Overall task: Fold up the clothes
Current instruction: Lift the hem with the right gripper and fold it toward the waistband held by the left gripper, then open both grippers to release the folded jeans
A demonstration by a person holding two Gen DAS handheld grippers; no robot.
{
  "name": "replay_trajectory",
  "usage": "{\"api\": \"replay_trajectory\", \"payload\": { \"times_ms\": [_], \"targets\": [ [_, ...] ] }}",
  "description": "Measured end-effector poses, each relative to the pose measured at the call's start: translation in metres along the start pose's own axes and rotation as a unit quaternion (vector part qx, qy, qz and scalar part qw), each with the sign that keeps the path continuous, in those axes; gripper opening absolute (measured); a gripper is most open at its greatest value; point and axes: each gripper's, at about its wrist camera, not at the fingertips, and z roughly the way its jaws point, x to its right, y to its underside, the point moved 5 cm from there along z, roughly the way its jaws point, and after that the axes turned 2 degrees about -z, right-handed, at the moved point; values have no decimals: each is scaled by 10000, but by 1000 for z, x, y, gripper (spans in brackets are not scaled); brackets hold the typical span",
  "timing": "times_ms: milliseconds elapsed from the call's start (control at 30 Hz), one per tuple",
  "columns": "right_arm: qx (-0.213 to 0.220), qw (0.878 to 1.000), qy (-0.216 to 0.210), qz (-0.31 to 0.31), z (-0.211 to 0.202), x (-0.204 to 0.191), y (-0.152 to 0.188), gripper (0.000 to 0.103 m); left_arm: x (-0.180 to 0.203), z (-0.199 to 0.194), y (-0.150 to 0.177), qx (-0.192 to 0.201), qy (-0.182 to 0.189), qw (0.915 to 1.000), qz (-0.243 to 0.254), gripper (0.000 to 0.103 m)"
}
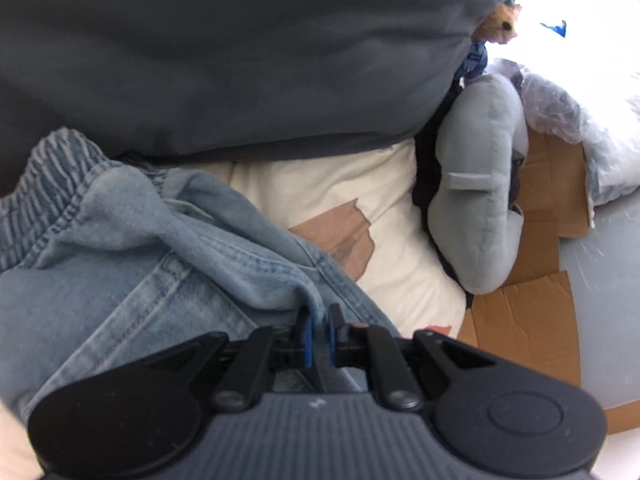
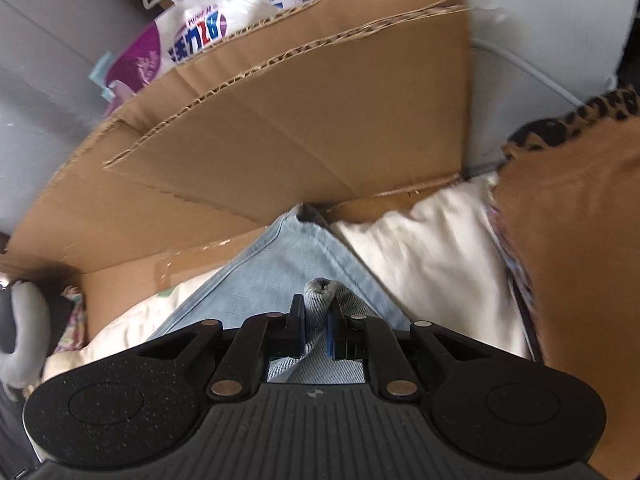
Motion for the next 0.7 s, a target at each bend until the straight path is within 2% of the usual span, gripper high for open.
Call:
{"api": "replay_trajectory", "payload": {
  "times_ms": [100,267,433,700],
  "targets": [
    [14,9999,106,13,18,-5,-9,8,-2,15,-1,-69,-47,9998,154,7],
    [66,9998,151,68,37,-11,-20,8,-10,19,-4,37,120,9999,-29,7],
    [173,9996,89,181,47,-17,-30,8,-2,11,-10,240,256,9993,-94,7],
    [271,9992,101,275,63,-23,-42,8,15,26,-23,209,248,9995,4,7]
  ]
}}
